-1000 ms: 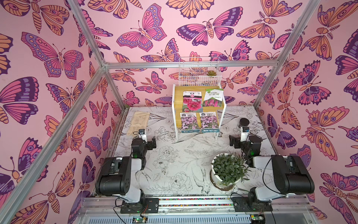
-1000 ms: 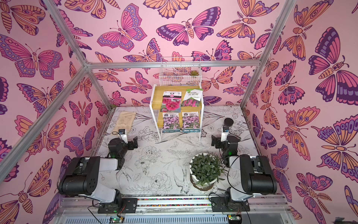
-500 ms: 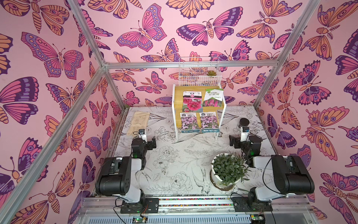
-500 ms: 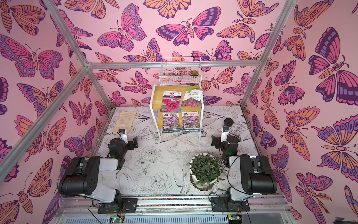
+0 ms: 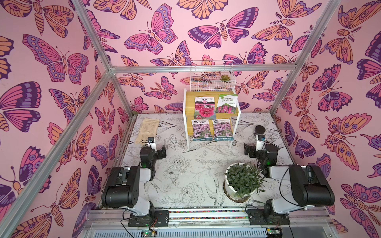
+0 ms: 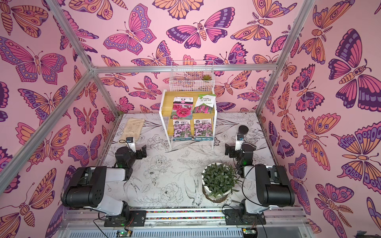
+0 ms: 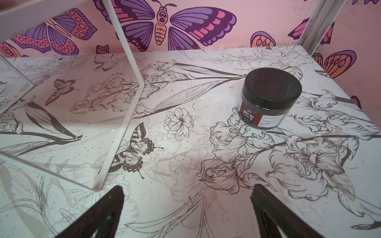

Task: Take the seed bag off the shelf
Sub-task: Pick up the seed packet from the shelf.

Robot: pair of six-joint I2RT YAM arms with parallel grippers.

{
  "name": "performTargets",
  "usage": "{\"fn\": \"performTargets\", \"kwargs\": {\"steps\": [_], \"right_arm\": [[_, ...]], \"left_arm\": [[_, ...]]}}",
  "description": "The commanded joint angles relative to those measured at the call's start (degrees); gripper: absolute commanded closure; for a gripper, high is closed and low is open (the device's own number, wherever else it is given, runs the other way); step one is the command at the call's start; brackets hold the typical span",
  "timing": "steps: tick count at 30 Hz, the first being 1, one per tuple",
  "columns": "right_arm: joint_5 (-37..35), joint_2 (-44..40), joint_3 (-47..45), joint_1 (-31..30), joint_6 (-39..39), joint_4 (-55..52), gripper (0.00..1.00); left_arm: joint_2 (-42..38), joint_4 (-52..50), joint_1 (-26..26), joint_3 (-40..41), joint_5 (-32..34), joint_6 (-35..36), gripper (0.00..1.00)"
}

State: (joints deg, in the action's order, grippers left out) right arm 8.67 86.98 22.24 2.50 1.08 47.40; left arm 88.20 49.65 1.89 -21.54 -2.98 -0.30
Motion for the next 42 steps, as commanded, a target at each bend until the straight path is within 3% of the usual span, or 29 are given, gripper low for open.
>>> {"fn": "performTargets", "kwargs": {"steps": [1,4,6,10,13,18,22,24,29,37,42], "right_arm": [[0.75,-0.59,0.08,0.15,0.06,0.79,0.01],[-1.44,-1.73,-0.05,0.26,2.03,2.39,0.01],[-6.74,-10.21,2.18,0.32,3.02,-8.99,0.01],[-6.96,-30.64,7.65,-2.06,2.12,-28.79,0.05],[-7.04,-38.83,16.87,-9.3,-0.82,-42.86,0.08],[-11.73,-30.88,37.32,-28.54,-6.11,-65.68,0.12],[-23.01,-23.22,44.87,-49.17,-13.49,-65.82,0.08],[-24.21,-17.36,50.32,-54.94,-16.82,-66.39,0.07],[-28.11,-5.11,61.55,-57.13,-22.99,-69.93,0.12],[-34.21,-1.49,64.41,-58.4,-32.79,-62.55,0.2],[-33.07,-1.21,64.13,-58.66,-35.22,-58.47,0.2]], "left_arm": [[0.08,0.61,-0.13,-0.22,0.46,0.56,0.0],[-0.03,0.49,-0.13,-0.16,0.44,0.64,0.0],[-0.04,0.58,-0.13,-0.23,0.79,0.47,0.0],[-5.22,-8.42,-0.36,-3.17,1.33,0.7,0.04],[-14.09,-18.51,-1.15,-5.27,2.0,0.15,0.07],[-26.76,-36.08,-1.68,-11.37,-3.46,-9.29,0.13],[-28.83,-35.82,-1.98,-7.4,-6.72,-11.79,0.13],[-28.04,-35.91,-1.9,-5.46,-5.16,-10.48,0.12],[-28.34,-36.42,-1.8,-4.31,-3.55,-10.91,0.09],[-27.18,-37.31,-1.3,-5.15,-1.76,-11.94,0.05],[-26.44,-37.68,-0.49,-5.62,-2.63,-12.47,0.05]]}}
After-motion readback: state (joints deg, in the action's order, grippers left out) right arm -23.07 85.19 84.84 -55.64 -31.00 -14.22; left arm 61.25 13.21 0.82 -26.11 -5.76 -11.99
